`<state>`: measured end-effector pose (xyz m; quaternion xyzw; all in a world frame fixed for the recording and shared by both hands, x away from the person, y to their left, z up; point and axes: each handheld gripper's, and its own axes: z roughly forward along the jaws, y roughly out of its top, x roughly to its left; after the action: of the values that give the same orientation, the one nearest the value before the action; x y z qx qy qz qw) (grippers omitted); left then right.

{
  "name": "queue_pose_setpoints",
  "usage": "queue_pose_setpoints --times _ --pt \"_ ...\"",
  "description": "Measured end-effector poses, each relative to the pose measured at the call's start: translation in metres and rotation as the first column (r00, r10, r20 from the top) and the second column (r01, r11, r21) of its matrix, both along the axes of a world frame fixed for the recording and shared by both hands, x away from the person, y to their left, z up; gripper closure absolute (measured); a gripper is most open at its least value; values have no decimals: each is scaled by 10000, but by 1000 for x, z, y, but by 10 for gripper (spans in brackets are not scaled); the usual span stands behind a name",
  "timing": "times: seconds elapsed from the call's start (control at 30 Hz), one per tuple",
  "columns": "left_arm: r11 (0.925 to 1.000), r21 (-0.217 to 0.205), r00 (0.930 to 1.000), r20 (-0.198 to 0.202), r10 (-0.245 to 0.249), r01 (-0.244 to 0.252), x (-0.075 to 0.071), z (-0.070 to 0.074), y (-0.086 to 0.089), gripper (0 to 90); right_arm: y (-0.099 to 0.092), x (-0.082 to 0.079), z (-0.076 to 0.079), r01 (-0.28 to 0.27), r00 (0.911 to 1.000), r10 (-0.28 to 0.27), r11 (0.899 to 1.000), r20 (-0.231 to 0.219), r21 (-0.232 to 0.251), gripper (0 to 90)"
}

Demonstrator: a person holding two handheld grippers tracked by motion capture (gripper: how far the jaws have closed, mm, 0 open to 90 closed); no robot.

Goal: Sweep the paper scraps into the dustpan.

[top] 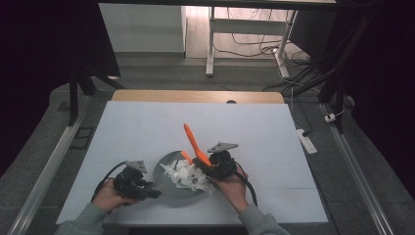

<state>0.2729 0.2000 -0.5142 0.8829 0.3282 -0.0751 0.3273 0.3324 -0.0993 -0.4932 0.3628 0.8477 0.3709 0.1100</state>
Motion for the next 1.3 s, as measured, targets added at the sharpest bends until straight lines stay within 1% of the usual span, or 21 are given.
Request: queue_pose_setpoints --times 0.07,0.17,0.23,0.3,0.37,0.5,0.63,0.73,0.83,0.9,0.97,1.03,1.1,1.13,1.3 --pt "10000 1 10000 9 -22 22 0 0 0 618 5 0 1 -76 10000 76 9999 1 74 699" --pt "10000 -2 10000 4 -23 23 0 0 0 618 15 -1 2 -352 9994 351 9991 28 215 699" --pt "10000 -19 10000 -12 -21 21 0 0 0 618 19 -1 3 -629 9980 627 9969 52 463 699" --pt "10000 -12 10000 -10 -19 19 0 0 0 618 20 -1 5 -762 9970 754 9954 169 583 699" --pt "10000 -14 10000 -2 -17 17 0 0 0 618 17 -1 8 -768 9967 747 9944 312 725 699" --pt "10000 -23 10000 -12 -22 21 0 0 0 617 1 2 17 -451 9977 400 9945 553 950 699" --pt "10000 -38 10000 -13 -25 25 0 0 1 618 -17 4 23 -43 9985 -17 9939 545 1105 699" --pt "10000 -64 10000 -45 -3 2 0 -1 1 618 -30 3 23 135 9985 -191 9943 522 1054 699" --pt "10000 -55 10000 -32 -5 5 0 -1 1 617 -40 1 20 265 9985 -302 9965 451 799 699" --pt "10000 -42 10000 -8 -7 7 -1 -1 1 617 -47 -2 16 397 9986 -419 9973 329 622 699" --pt "10000 -41 10000 -12 -14 13 -1 -1 1 618 -52 -5 11 672 9976 -678 9968 123 443 699" --pt "10000 -54 10000 -7 -5 5 -2 -1 0 618 -54 -9 5 727 9974 -726 9970 -49 268 699" --pt "10000 -54 10000 -7 19 -19 -3 -1 0 618 -52 -12 1 723 9972 -719 9972 -218 194 699" --pt "10000 -48 10000 3 34 -34 -4 -1 0 618 -50 -13 0 691 9972 -683 9973 -287 265 699" --pt "10000 0 9999 43 94 -94 -6 -1 -1 617 -29 -25 -1 163 9994 -160 9998 -291 98 699"
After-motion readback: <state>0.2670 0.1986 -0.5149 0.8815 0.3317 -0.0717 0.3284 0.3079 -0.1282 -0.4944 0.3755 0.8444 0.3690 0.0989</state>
